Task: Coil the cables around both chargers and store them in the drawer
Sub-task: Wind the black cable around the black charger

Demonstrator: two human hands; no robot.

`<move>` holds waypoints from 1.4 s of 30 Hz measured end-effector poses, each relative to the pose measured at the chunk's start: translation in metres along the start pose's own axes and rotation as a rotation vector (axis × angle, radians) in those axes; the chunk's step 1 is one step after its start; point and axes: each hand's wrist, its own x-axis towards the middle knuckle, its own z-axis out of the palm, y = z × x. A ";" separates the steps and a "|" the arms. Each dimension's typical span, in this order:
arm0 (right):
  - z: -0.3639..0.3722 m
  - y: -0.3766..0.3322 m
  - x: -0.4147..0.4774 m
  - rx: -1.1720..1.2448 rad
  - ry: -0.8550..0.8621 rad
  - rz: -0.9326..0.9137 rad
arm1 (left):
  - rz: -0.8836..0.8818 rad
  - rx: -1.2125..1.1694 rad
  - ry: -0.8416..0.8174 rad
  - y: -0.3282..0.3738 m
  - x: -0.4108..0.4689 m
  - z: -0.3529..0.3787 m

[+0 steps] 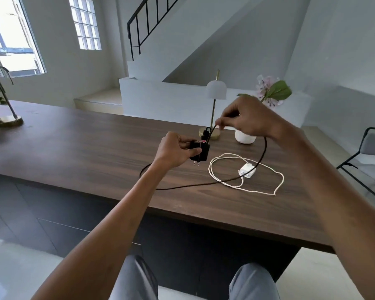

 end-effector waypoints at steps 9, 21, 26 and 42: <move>-0.017 0.026 0.035 0.083 0.175 -0.040 | 0.136 -0.153 -0.301 0.032 -0.011 -0.009; 0.093 0.076 -0.019 0.523 0.142 0.159 | 0.130 -0.472 -0.282 0.026 -0.012 -0.013; 0.126 0.069 -0.042 0.601 0.129 0.201 | 0.037 -0.527 -0.146 0.023 0.000 -0.012; 0.067 0.012 -0.051 0.172 0.042 0.096 | 0.018 -0.346 0.018 0.024 0.010 0.000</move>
